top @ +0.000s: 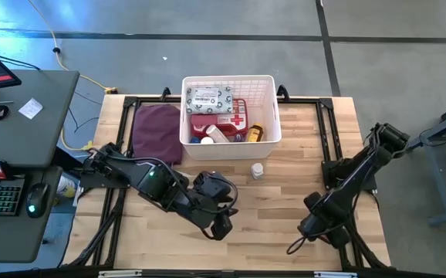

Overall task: Pick & place medical supplies in basket/bin
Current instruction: Put the red rolled bandage into the white bin

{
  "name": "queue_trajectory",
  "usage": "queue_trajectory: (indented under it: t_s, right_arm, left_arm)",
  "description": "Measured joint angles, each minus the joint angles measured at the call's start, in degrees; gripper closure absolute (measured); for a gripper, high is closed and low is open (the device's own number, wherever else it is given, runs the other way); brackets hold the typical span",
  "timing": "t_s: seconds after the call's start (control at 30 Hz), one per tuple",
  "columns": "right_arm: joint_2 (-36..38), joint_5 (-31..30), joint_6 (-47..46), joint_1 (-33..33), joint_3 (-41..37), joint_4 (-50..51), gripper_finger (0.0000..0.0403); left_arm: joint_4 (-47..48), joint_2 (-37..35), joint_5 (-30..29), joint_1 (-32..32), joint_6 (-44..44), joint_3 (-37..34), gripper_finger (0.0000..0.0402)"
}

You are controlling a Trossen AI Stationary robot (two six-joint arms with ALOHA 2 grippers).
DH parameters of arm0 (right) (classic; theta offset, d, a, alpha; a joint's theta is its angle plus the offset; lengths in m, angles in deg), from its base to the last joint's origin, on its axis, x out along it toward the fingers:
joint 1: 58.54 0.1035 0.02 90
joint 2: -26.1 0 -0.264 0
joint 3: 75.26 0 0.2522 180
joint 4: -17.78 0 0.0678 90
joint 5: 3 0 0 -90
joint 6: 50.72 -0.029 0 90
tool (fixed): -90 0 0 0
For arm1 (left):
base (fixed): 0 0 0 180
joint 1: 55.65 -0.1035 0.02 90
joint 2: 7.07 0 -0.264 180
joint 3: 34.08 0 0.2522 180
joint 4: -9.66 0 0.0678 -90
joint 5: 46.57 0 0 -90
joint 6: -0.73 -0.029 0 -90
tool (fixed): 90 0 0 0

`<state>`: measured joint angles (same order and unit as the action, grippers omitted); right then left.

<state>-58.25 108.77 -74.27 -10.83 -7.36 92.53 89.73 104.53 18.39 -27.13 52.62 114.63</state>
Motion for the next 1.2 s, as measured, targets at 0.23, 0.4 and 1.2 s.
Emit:
queue_trajectory:
  t_s: [0.23, 0.4, 1.2]
  right_arm:
    - [0.0, 1.1, 0.9, 3.7, -3.4, -1.2, 0.0158]
    - [0.0, -0.4, 1.6, 5.6, -4.5, -2.0, 0.0129]
    - [-0.4, -1.3, 1.2, 7.2, -10.3, -12.6, 0.0109]
  left_arm:
    - [0.3, 0.0, 1.8, 0.0, -0.6, 0.0, 0.0192]
    - [0.3, 0.0, 1.7, 0.0, 0.0, 0.0, 0.0192]
    - [0.2, 0.0, 3.5, 0.0, 1.1, 0.0, 0.0192]
